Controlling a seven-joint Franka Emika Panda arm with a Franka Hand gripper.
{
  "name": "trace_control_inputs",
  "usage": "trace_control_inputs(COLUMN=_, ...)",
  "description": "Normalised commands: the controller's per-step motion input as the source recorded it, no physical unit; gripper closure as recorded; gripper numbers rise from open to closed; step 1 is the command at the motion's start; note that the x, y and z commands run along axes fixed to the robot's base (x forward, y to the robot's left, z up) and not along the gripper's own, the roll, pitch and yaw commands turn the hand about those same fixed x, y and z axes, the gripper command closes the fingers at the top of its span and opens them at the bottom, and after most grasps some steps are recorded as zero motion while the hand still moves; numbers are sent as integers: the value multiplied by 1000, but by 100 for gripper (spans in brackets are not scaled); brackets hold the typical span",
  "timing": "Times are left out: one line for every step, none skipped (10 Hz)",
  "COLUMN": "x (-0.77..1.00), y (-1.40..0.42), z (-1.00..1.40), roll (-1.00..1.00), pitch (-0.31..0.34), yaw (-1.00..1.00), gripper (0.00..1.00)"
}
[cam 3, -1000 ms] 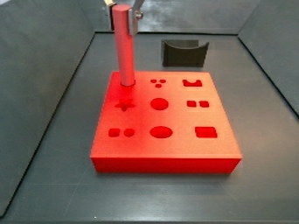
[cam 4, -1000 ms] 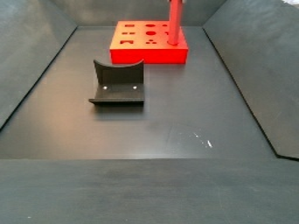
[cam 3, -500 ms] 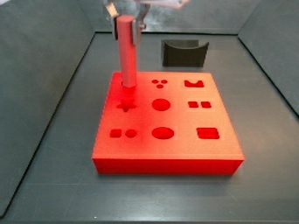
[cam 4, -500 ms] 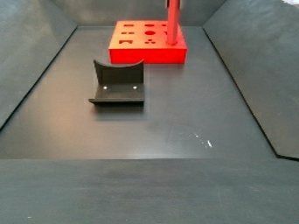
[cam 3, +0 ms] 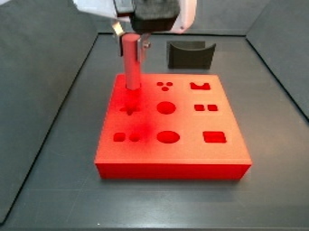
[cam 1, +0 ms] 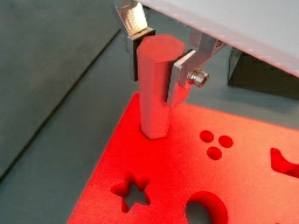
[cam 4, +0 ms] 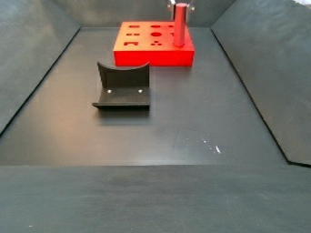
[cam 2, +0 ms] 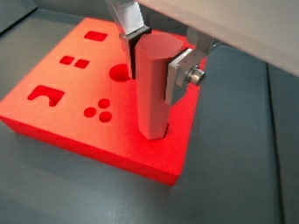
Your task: Insert the hexagon object.
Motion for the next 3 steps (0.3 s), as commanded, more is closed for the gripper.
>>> trace_control_inputs(x=71, y=134, z=-926, roll=-57, pitch=-90, yaw=-117, gripper=100)
trace_control_inputs(x=37, y=43, z=-434, roll=0, pitch=-34, yaw=-83, gripper=100)
trace_control_inputs(x=0, y=0, z=0, roll=0, pitch=0, yaw=0, gripper=100)
